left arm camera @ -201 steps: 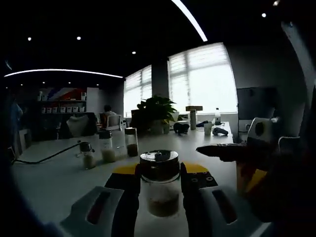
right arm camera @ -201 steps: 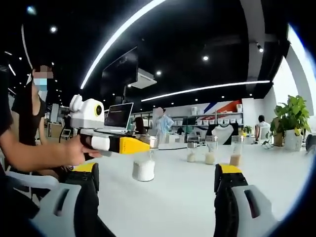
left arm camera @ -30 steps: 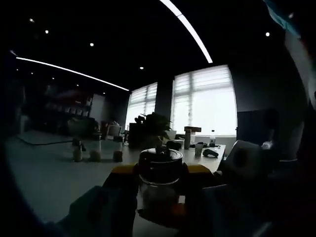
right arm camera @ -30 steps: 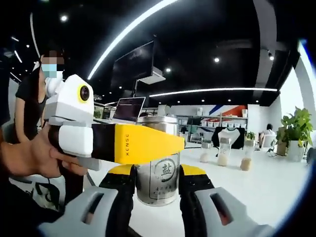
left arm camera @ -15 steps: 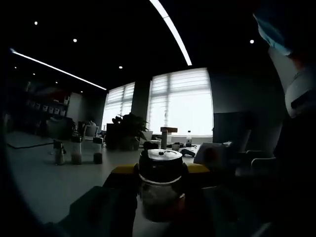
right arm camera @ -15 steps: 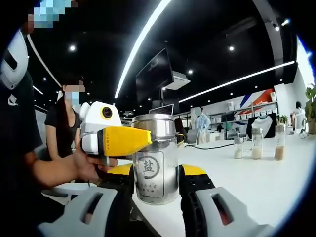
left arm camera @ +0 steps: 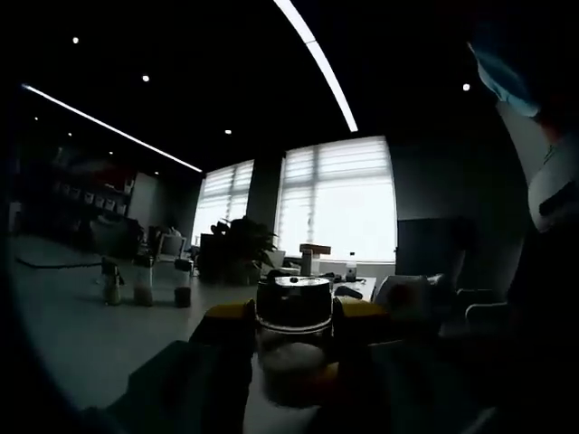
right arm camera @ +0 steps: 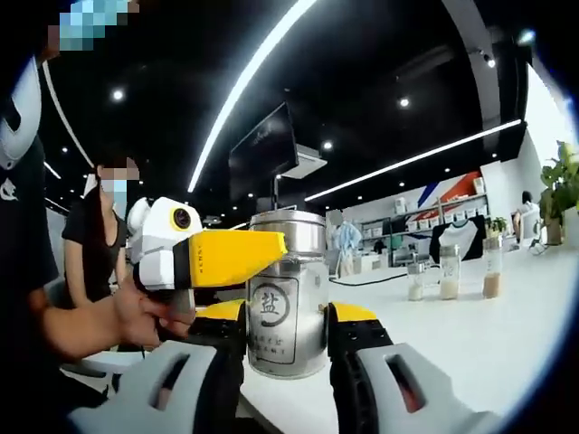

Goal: Rotate the seasoning bottle until the label or dispensing opening points toward the visible target arrow and the bottle remains upright within the marked orientation range

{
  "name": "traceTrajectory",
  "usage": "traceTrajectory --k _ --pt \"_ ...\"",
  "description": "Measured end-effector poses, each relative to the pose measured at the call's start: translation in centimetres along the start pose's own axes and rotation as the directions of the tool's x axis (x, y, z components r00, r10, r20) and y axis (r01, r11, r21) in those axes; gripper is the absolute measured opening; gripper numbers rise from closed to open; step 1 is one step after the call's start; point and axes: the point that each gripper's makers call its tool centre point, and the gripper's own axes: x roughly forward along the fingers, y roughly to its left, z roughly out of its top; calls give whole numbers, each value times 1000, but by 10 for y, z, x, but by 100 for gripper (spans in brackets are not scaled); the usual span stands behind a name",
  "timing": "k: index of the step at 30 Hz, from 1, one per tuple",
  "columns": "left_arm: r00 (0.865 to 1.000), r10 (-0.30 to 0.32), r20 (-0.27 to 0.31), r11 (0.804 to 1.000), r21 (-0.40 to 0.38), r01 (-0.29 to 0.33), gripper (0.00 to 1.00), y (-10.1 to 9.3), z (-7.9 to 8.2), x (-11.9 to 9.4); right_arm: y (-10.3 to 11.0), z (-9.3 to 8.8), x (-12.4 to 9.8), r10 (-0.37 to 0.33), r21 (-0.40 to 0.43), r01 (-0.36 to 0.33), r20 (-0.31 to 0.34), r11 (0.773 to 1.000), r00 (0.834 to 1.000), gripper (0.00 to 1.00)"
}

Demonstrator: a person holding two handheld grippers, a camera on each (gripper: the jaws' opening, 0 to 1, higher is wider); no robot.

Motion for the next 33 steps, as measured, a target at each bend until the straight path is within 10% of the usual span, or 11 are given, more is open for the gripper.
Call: traceTrajectory --k 16,21,27,33 --pt "980 197 -2 980 -19 -197 35 11 -9 8 -19 -8 2 -232 -186 220 -42 958 972 32" --pt "979 197 -46 980 31 -195 35 13 -15 6 -22 -19 6 -158 -228 137 -76 964 985 33" --pt "986 146 -84 988 59 -141 35 17 -19 1 -10 -20 2 52 30 -51 -45 998 998 32" --pt "991 60 -119 992 120 -46 35 9 -22 -1 -5 -21 -1 116 58 -114 -39 992 992 32"
